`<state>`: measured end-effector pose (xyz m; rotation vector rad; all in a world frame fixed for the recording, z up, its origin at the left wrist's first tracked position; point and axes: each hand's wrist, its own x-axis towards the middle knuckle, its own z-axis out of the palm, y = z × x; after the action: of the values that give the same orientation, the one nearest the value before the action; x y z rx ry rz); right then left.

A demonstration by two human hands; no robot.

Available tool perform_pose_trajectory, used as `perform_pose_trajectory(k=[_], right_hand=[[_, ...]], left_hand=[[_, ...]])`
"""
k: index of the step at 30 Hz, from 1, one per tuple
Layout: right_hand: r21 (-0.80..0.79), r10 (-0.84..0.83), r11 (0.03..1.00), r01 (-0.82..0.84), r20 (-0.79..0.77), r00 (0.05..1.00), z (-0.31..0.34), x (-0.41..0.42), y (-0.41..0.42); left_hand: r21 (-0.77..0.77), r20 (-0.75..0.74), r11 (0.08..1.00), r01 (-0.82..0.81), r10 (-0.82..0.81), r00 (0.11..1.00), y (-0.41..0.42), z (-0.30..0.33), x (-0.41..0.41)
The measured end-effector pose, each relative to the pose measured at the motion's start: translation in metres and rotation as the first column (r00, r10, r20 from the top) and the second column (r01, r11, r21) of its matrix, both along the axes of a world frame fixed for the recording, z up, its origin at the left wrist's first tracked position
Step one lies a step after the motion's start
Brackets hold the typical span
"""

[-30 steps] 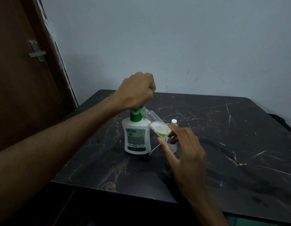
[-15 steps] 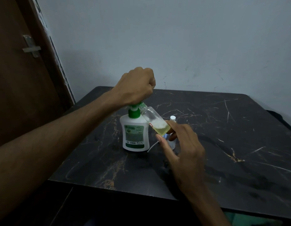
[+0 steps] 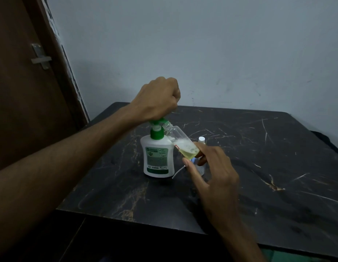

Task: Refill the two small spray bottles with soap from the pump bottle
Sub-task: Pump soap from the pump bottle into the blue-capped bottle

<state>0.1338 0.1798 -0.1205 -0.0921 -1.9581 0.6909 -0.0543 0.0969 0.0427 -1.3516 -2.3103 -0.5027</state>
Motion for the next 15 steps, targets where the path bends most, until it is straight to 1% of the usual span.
perform_pose_trajectory(k=[5,10,15], right_hand=[[0.005,-0.003,1.000,0.003,0.007,1.000,0.0011,-0.0010,-0.0006],[-0.004,0.009,1.000,-0.009,0.007,1.000,0.0015,-0.0001,-0.0004],[0.006,-0.015,1.000,0.015,-0.006,1.000,0.0035,0.0008,-0.0026]], left_hand=[[-0.040,-0.004,0.999,0.011,-0.011,1.000,0.0009,-0.0063,0.0011],[-0.020,-0.028,1.000,-0.002,0.001,1.000,0.0003,-0.0004,0.0037],[-0.033,-0.029,0.999,0.007,-0.008,1.000,0.0001,-0.0059,0.0015]])
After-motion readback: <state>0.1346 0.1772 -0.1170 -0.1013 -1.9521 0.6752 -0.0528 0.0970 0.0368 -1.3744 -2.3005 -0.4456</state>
